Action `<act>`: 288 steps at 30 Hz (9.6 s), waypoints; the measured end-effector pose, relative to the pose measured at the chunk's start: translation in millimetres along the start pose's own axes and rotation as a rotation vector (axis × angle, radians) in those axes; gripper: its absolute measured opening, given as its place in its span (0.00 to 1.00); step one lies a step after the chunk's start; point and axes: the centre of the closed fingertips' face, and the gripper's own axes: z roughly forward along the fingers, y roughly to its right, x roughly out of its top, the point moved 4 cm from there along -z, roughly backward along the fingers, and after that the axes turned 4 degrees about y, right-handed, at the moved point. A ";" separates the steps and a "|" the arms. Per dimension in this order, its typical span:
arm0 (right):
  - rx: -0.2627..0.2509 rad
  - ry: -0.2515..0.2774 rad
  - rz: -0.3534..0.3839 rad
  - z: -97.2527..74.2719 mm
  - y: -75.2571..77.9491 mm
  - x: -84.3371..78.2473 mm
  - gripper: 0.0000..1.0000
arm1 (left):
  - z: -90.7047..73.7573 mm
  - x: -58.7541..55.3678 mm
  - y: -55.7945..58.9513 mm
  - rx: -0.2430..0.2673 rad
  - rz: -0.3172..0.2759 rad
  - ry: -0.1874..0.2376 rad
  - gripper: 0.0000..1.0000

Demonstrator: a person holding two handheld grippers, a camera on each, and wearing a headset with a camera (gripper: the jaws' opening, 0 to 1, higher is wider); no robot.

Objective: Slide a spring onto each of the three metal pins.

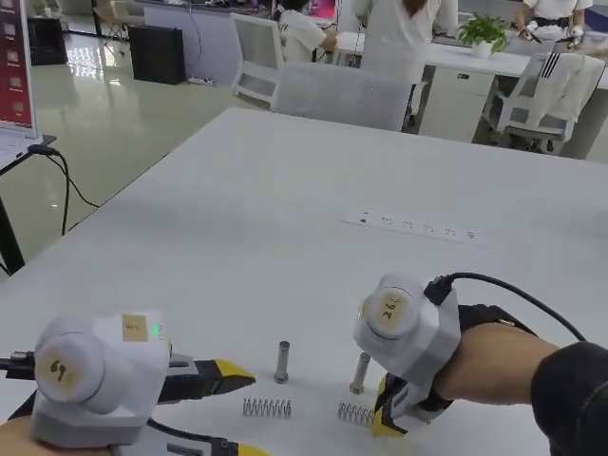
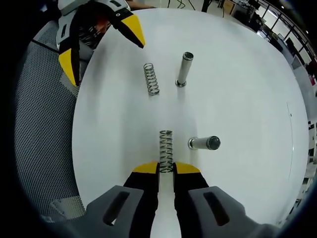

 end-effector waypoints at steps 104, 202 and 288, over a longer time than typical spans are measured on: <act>0.039 0.192 -0.190 -71.3 -59.2 89.1 0.08 | 45.5 18.8 19.3 -0.229 0.253 -0.108 0.03; -0.099 0.069 -0.064 -81.8 24.3 45.5 0.08 | 4.1 7.8 0.7 -0.032 -0.017 0.035 0.41; -0.003 0.046 -0.067 -29.8 18.5 62.2 0.14 | 2.4 4.8 -2.0 -0.007 -0.010 0.022 0.39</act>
